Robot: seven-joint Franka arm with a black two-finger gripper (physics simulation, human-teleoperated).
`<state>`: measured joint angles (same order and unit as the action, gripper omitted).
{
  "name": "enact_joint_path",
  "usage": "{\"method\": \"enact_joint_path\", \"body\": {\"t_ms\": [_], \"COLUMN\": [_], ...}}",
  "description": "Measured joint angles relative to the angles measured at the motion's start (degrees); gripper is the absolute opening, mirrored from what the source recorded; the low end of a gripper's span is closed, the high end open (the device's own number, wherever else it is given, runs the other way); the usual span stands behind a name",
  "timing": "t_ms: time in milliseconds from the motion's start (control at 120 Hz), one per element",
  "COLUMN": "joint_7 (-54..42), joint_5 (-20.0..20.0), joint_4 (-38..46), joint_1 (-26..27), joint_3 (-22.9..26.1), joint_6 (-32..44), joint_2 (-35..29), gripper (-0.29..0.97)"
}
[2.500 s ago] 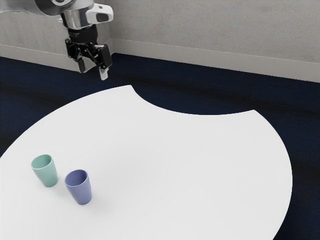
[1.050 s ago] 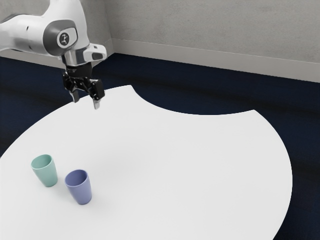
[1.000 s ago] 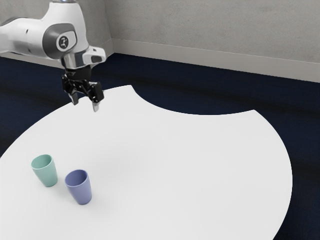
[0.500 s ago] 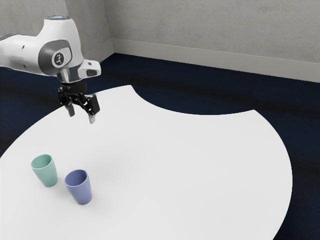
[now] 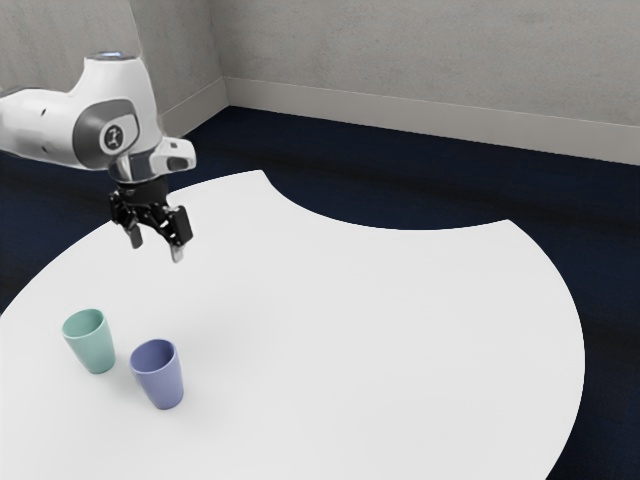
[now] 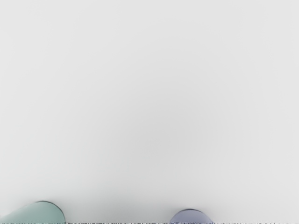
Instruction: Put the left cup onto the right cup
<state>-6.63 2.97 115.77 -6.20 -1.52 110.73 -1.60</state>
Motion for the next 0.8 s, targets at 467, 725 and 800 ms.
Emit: {"method": "enact_joint_path", "body": {"t_ms": [467,725,800], "joint_7": [-0.22,-0.29,-0.3], "joint_5": [0.02,0.02,0.02], "joint_4": [3.2,6.46,7.79], "joint_1": [-4.63,-6.06,-6.04], "joint_3": [0.03,0.03,0.03], "joint_6": [2.66,4.83,5.7], "joint_2": [-0.08,-0.79,-1.17], "gripper": [0.68,0.68,0.68]}}
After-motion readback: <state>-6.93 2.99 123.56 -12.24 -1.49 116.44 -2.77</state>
